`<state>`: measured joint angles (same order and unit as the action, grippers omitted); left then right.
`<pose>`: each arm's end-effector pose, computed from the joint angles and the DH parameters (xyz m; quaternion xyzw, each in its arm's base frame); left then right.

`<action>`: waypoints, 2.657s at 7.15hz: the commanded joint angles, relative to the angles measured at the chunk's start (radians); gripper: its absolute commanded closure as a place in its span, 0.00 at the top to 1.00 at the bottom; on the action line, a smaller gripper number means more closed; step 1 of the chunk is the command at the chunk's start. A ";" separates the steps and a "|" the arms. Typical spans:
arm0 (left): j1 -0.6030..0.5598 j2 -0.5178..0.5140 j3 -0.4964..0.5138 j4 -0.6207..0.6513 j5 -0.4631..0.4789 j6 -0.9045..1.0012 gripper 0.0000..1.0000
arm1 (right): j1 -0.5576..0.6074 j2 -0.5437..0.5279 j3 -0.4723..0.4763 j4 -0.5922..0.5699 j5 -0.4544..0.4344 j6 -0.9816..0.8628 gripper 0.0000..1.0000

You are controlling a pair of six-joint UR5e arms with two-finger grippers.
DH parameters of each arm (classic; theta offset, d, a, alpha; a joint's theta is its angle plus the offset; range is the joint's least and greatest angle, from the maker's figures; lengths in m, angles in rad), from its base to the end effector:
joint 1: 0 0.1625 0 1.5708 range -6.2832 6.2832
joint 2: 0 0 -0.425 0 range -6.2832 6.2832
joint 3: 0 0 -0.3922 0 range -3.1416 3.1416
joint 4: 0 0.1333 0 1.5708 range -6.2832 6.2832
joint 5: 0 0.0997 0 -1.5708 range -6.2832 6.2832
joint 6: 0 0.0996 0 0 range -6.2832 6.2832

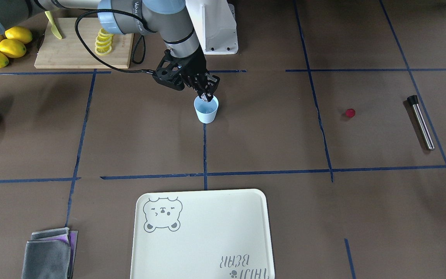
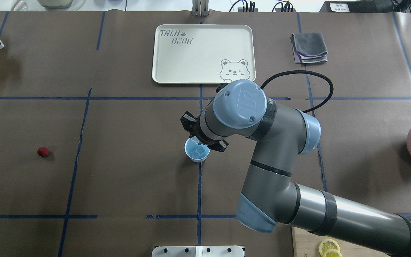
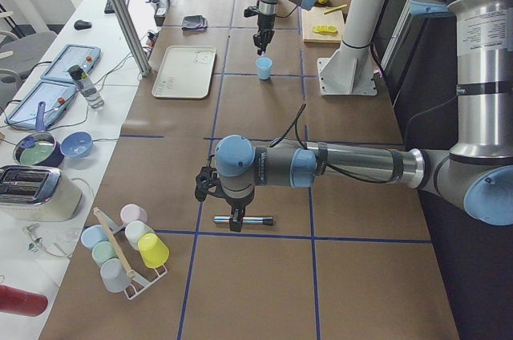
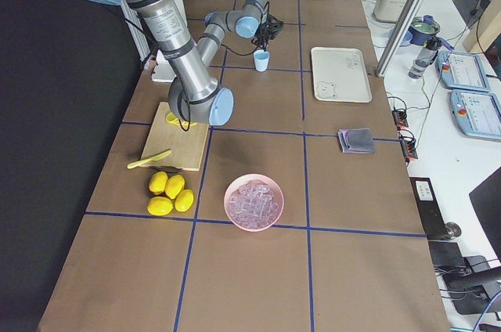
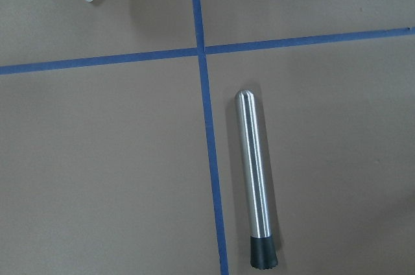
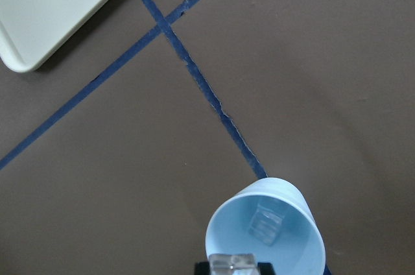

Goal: Mash ice and strawberries in cup
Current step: 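Open the right gripper to drop the ice cube into the cup, then withdraw the right gripper toward the bowl while the left gripper reaches the strawberry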

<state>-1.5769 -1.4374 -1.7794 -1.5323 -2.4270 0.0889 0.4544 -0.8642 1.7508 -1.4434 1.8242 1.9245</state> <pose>-0.0607 -0.4362 0.6158 0.0364 0.4138 0.0453 0.9085 -0.5440 -0.3863 0.1481 -0.0861 -0.4866 0.2845 0.8215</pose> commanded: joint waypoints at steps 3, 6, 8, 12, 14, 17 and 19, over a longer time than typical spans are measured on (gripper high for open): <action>0.000 0.000 0.000 0.000 -0.003 0.002 1.00 | -0.016 -0.012 -0.008 -0.003 -0.008 0.004 0.99; 0.087 -0.003 0.000 -0.069 -0.003 0.003 1.00 | 0.047 -0.066 0.071 -0.011 0.032 -0.012 1.00; 0.182 -0.002 -0.006 -0.208 -0.007 -0.186 1.00 | 0.207 -0.328 0.282 -0.009 0.226 -0.176 1.00; 0.623 -0.050 -0.073 -0.520 0.198 -0.919 1.00 | 0.482 -0.649 0.372 0.001 0.423 -0.590 1.00; 0.730 -0.052 -0.089 -0.516 0.336 -0.958 1.00 | 0.510 -0.674 0.369 0.001 0.437 -0.638 1.00; 0.819 -0.063 -0.051 -0.517 0.404 -0.966 1.00 | 0.510 -0.674 0.369 0.001 0.435 -0.638 1.00; 0.831 -0.077 -0.008 -0.523 0.414 -0.965 1.00 | 0.510 -0.674 0.371 0.001 0.435 -0.638 1.00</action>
<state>-0.7547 -1.5083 -1.8106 -2.0515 -2.0169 -0.8760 0.9648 -1.5385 2.1202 -1.4420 2.2597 1.2871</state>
